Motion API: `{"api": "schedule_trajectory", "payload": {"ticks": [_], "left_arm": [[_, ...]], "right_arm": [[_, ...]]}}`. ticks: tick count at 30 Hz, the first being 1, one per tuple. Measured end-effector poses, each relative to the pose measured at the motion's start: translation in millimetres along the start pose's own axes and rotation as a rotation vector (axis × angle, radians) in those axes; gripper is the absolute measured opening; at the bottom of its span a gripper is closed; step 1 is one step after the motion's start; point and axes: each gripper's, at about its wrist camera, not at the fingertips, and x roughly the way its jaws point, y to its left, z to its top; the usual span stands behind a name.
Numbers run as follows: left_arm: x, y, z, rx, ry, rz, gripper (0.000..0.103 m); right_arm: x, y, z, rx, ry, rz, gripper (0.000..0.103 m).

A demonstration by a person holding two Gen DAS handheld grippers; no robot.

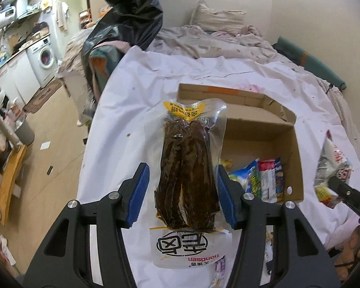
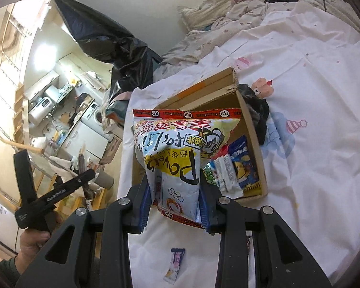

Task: Organize snacks
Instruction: 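Lift both held snacks and carry them over the cardboard box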

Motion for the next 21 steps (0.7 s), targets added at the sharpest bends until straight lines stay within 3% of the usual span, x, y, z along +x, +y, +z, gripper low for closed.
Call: {"api": "schedule_trajectory", "payload": {"ticks": [13,21], "left_arm": [[52,-34,24,0.098,-0.004,-0.036,0.051],[92,-42,14,0.133,0.019,-0.054,0.051]], "right_arm": [[52,-8,25,-0.056,0.08,-0.093,0.036],[88,-18,29,-0.043,0.149,-0.139,0.036]]}}
